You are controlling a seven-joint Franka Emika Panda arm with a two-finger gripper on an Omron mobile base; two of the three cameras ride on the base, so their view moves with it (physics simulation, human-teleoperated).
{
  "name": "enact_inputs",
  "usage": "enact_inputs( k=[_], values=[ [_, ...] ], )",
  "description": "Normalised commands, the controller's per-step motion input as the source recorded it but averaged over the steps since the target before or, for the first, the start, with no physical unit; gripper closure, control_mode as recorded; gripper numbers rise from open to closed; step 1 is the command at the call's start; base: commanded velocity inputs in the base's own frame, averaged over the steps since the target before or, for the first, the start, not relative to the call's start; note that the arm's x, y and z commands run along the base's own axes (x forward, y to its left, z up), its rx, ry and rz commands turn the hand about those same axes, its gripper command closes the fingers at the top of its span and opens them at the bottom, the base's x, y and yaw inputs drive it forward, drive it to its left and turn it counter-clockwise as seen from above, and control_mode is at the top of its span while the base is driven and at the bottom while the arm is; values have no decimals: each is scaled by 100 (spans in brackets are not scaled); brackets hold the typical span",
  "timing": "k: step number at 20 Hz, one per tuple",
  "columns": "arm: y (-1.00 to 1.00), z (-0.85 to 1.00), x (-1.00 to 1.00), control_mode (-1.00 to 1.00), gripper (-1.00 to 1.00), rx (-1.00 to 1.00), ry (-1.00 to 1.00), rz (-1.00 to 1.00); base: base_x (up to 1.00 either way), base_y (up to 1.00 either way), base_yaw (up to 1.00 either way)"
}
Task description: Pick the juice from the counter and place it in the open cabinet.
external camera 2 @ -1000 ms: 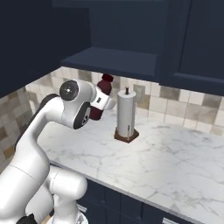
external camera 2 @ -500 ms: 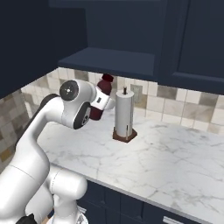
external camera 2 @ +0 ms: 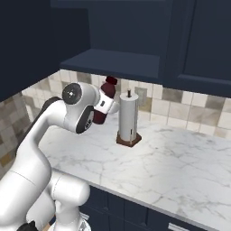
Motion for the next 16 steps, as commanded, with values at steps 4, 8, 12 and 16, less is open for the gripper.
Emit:
enact_inputs(
  k=[4,8,12,16],
  values=[
    [1,0,-3,-100,100,0,-1,0,0,0,0],
    [20,25,-44,-100,100,-3,-20,4,0,0,0],
    [16,59,-11,-100,100,-12,-10,5,0,0,0],
    [11,66,-17,-100,100,-12,0,5,0,0,0]
  ],
)
